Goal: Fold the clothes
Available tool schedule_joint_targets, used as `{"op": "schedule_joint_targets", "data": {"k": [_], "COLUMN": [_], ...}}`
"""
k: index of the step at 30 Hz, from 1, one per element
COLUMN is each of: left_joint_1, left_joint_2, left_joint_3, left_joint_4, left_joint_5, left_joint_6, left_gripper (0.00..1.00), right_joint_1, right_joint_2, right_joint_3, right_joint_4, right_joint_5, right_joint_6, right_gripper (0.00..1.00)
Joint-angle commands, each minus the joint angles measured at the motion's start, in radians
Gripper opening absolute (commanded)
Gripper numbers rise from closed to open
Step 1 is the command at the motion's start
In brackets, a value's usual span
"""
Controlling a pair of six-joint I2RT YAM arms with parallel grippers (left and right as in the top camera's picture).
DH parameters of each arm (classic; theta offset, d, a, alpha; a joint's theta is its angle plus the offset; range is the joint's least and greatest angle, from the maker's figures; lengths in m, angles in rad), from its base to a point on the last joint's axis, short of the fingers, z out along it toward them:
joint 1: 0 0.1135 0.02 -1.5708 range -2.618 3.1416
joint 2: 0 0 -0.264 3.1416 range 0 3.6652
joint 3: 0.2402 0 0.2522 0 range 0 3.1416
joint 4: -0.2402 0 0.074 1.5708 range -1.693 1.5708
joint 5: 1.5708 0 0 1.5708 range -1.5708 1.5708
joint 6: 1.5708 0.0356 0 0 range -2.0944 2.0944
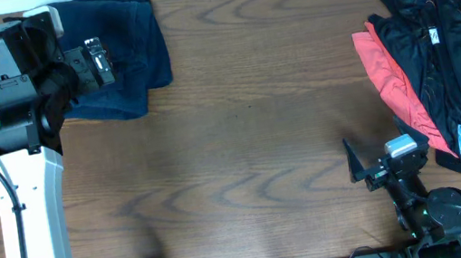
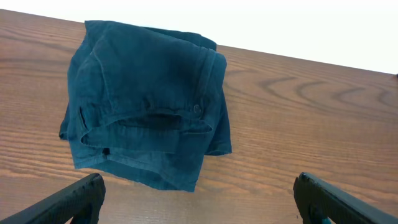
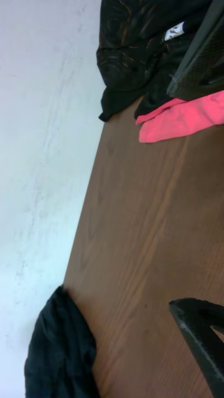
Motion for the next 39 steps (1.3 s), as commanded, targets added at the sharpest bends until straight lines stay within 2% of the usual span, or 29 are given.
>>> {"op": "schedule_joint_targets", "data": {"k": [1,26,34,39], "left_joint_1": [-0.002,-0.002,-0.020,-0.064], "left_joint_2": [-0.008,-0.016,-0.128,-0.297], "left_joint_3": [0.005,0.005,-0.014,-0.169], "left_joint_4": [-0.003,-0.004,-0.087,-0.043], "left_joint_5": [0.009,0.009,0.008,0.010], "left_joint_6": [-0.005,-0.005,0.001,0.050], "left_gripper": [0.98,0.98,0.98,0.98], "right_joint_1": [-0.018,-0.018,-0.018,-0.018], "right_joint_2": [-0.010,-0.008,-0.008,-0.008], "right_joint_3": [-0.004,-0.004,-0.004,-0.004], "right_joint_4": [-0.004,-0.003,-0.003,-0.003], "right_joint_5": [0.021,0.021,0.021,0.021], "right_joint_6": [0.001,0.001,0.001,0.001], "right_gripper": [0.99,0.99,0.99,0.99]}}
